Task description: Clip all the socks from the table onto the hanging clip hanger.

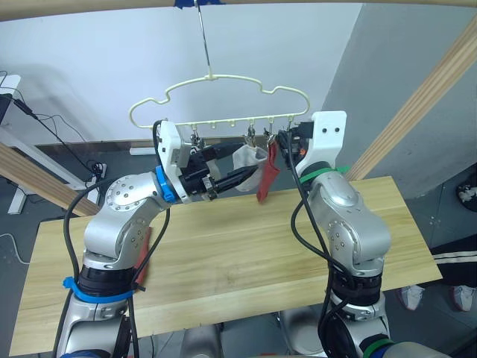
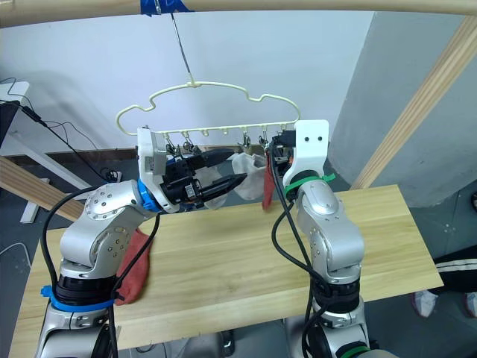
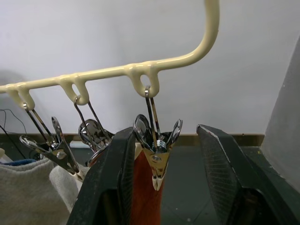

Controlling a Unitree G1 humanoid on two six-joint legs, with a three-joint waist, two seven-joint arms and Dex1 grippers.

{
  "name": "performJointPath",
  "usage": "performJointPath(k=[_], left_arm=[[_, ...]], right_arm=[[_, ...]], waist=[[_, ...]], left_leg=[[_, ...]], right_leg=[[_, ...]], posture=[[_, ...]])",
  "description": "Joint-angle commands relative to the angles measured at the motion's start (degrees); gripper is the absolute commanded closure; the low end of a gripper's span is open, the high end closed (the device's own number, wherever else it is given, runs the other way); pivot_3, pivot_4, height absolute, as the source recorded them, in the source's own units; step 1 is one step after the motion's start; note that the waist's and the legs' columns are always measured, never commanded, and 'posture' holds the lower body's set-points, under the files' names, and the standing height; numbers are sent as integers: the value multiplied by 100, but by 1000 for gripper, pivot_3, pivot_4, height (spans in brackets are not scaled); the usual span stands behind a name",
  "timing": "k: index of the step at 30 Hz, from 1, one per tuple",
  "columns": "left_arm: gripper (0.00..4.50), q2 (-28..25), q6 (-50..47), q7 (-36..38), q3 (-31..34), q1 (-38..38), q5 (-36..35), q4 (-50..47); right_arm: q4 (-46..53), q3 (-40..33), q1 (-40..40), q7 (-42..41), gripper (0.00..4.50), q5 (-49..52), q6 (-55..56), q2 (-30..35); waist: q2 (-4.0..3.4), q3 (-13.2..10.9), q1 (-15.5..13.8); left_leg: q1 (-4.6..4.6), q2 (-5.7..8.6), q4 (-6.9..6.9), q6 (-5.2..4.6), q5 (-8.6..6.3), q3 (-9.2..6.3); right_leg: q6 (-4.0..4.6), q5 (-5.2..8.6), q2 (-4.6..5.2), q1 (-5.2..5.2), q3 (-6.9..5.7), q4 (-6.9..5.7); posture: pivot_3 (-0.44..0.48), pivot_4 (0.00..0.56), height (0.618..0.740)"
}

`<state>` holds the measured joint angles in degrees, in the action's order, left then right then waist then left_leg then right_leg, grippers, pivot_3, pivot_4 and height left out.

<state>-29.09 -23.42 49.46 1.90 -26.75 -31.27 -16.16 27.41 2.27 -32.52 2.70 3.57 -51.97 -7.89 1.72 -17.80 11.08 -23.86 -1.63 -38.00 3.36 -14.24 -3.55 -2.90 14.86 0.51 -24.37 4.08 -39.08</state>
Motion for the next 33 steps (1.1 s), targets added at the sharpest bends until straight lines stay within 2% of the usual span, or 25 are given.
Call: performJointPath(k=[1,33], left_arm=[[1532,3,102,24,-18,-18,-7,-152],[1532,55,157,48,-169,-8,6,-129]], right_arm=[[348,5,-64,49,2363,132,41,-145],[426,46,-28,372,2363,296,146,-175]], waist=[[0,0,0],[0,1,4]], left_leg=[[0,0,0,0,0,0],[0,0,0,0,0,1]], right_leg=[[0,0,0,0,0,0],[0,0,0,0,1,0]], posture=[[-242,244,737],[-259,243,737]])
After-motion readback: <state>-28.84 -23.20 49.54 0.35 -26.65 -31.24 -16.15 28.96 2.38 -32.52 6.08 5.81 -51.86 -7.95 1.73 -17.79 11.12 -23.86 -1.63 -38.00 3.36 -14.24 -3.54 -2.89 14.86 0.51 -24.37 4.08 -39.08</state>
